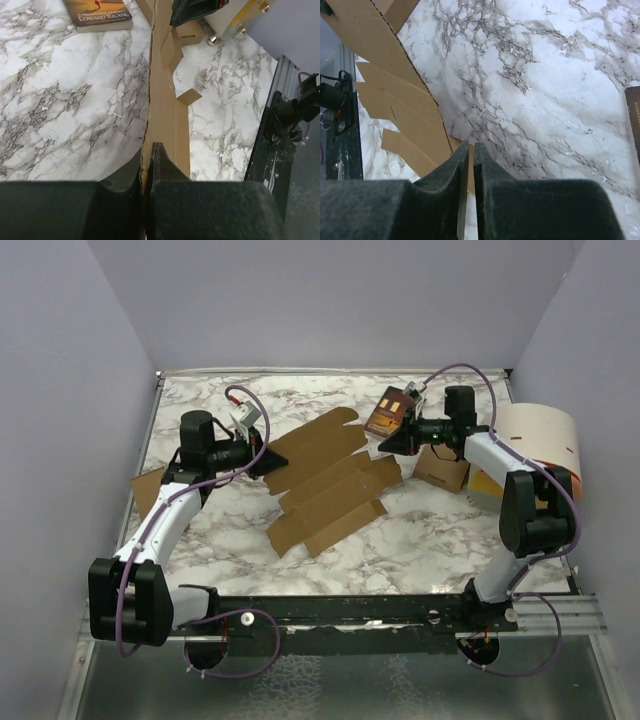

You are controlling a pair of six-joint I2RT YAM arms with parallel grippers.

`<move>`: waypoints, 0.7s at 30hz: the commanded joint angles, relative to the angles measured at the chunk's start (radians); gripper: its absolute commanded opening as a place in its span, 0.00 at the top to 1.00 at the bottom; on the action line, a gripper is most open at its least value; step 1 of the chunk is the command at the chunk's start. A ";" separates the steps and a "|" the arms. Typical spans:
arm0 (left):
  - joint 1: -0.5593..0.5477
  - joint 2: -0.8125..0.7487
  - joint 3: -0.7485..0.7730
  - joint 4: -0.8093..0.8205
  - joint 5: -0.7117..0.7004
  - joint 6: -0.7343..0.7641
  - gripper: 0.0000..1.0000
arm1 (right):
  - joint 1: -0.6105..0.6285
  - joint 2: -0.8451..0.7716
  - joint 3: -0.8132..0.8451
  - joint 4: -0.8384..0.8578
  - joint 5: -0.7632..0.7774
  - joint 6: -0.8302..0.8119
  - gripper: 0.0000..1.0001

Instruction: Fold the paper box

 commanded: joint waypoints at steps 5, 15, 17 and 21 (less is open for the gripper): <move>-0.011 -0.017 -0.006 0.041 0.053 0.012 1.00 | 0.032 0.041 0.012 0.009 0.027 0.003 0.91; -0.015 -0.016 -0.008 0.040 0.046 0.012 1.00 | 0.093 0.055 0.015 -0.012 -0.031 -0.040 0.91; -0.016 -0.014 -0.008 0.038 0.040 0.013 1.00 | 0.096 0.045 0.008 -0.007 -0.063 -0.047 0.92; -0.016 -0.012 -0.006 0.037 0.038 0.014 1.00 | 0.099 0.032 -0.006 0.006 -0.104 -0.054 0.93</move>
